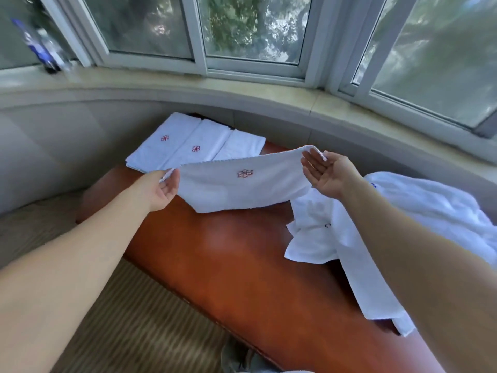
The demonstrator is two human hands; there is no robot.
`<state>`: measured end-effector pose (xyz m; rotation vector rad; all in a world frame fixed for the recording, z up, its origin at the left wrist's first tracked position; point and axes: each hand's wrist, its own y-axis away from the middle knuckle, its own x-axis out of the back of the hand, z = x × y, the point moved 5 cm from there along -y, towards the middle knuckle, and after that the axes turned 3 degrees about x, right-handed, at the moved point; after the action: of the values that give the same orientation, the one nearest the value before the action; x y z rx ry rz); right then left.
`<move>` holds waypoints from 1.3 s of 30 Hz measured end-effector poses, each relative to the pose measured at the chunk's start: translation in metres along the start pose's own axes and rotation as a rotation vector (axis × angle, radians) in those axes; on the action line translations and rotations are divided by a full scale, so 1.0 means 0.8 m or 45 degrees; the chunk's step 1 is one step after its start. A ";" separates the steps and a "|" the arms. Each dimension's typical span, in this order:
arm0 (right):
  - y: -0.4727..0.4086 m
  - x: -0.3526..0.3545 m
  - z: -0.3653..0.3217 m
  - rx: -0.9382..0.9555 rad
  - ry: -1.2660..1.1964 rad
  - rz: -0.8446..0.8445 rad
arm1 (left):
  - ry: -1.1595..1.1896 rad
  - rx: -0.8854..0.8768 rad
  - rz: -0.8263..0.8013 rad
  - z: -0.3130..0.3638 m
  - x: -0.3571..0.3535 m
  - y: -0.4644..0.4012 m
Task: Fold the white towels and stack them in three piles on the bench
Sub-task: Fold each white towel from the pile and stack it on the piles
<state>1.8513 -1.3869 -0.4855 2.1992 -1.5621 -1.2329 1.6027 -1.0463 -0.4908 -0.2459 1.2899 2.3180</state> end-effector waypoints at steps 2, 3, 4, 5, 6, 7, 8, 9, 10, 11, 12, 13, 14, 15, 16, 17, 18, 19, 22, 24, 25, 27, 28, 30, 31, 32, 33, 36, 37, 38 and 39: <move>0.019 -0.009 -0.016 0.053 0.007 -0.013 | -0.066 -0.067 -0.054 0.017 -0.007 0.018; 0.031 -0.014 -0.024 0.085 0.018 -0.020 | -0.079 -0.100 -0.094 0.025 -0.011 0.029; 0.043 -0.018 -0.031 0.119 0.023 -0.024 | -0.076 -0.120 -0.139 0.032 -0.013 0.039; 0.055 -0.023 -0.037 0.157 0.021 -0.026 | -0.065 -0.133 -0.193 0.038 -0.015 0.049; 0.067 -0.027 -0.042 0.199 0.010 -0.029 | -0.065 -0.147 -0.247 0.043 -0.016 0.059; 0.078 -0.031 -0.046 0.244 0.003 -0.038 | -0.085 -0.164 -0.299 0.046 -0.017 0.070; 0.089 -0.035 -0.049 0.286 0.000 -0.050 | -0.109 -0.185 -0.337 0.049 -0.017 0.081; 0.099 -0.040 -0.050 0.321 0.004 -0.068 | -0.131 -0.209 -0.363 0.052 -0.016 0.089; 0.109 -0.045 -0.052 0.351 0.010 -0.093 | -0.141 -0.235 -0.379 0.055 -0.016 0.098; 0.118 -0.050 -0.053 0.376 0.015 -0.119 | -0.133 -0.264 -0.394 0.059 -0.017 0.107; 0.128 -0.056 -0.055 0.401 0.021 -0.141 | -0.110 -0.291 -0.408 0.062 -0.018 0.115; 0.137 -0.062 -0.056 0.425 0.028 -0.157 | -0.073 -0.318 -0.423 0.067 -0.020 0.123; 0.146 -0.070 -0.059 0.449 0.033 -0.167 | -0.036 -0.347 -0.437 0.072 -0.021 0.133; 0.154 -0.077 -0.062 0.472 0.037 -0.173 | 0.002 -0.377 -0.450 0.077 -0.024 0.141; 0.164 -0.086 -0.066 0.500 0.038 -0.183 | 0.036 -0.415 -0.466 0.084 -0.027 0.151; 0.176 -0.097 -0.071 0.532 0.035 -0.197 | 0.074 -0.458 -0.488 0.091 -0.031 0.164; 0.189 -0.107 -0.076 0.564 0.023 -0.205 | 0.108 -0.505 -0.506 0.098 -0.035 0.177; 0.201 -0.117 -0.082 0.603 0.004 -0.208 | 0.132 -0.563 -0.520 0.107 -0.038 0.191; 0.236 -0.139 -0.108 0.749 -0.068 -0.239 | 0.211 -0.741 -0.577 0.137 -0.051 0.229; 0.259 -0.151 -0.129 0.837 -0.107 -0.270 | 0.267 -0.820 -0.646 0.157 -0.060 0.253; 0.269 -0.156 -0.139 0.873 -0.126 -0.284 | 0.271 -0.847 -0.681 0.165 -0.066 0.264; 0.284 -0.165 -0.153 0.939 -0.157 -0.292 | 0.247 -0.881 -0.708 0.173 -0.078 0.279; 0.288 -0.168 -0.157 0.967 -0.165 -0.285 | 0.243 -0.891 -0.699 0.175 -0.083 0.283; 0.294 -0.173 -0.164 1.010 -0.175 -0.265 | 0.268 -0.908 -0.677 0.178 -0.091 0.287; 0.295 -0.175 -0.169 1.023 -0.185 -0.257 | 0.296 -0.913 -0.677 0.180 -0.096 0.288; 0.295 -0.176 -0.175 1.030 -0.199 -0.250 | 0.327 -0.917 -0.684 0.183 -0.100 0.287; 0.292 -0.177 -0.182 1.034 -0.215 -0.242 | 0.352 -0.919 -0.694 0.186 -0.106 0.285; 0.261 -0.179 -0.197 0.987 -0.198 -0.175 | 0.339 -0.863 -0.684 0.192 -0.129 0.260; 0.242 -0.178 -0.195 0.939 -0.155 -0.133 | 0.301 -0.819 -0.649 0.189 -0.137 0.243; 0.218 -0.174 -0.190 0.877 -0.098 -0.082 | 0.240 -0.766 -0.599 0.182 -0.141 0.222; 0.192 -0.168 -0.182 0.807 -0.041 -0.032 | 0.159 -0.710 -0.545 0.173 -0.145 0.198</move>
<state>1.8313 -1.3842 -0.2360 2.5579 -2.1748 -0.8507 1.6364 -1.0376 -0.2531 -0.7754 0.5337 2.2464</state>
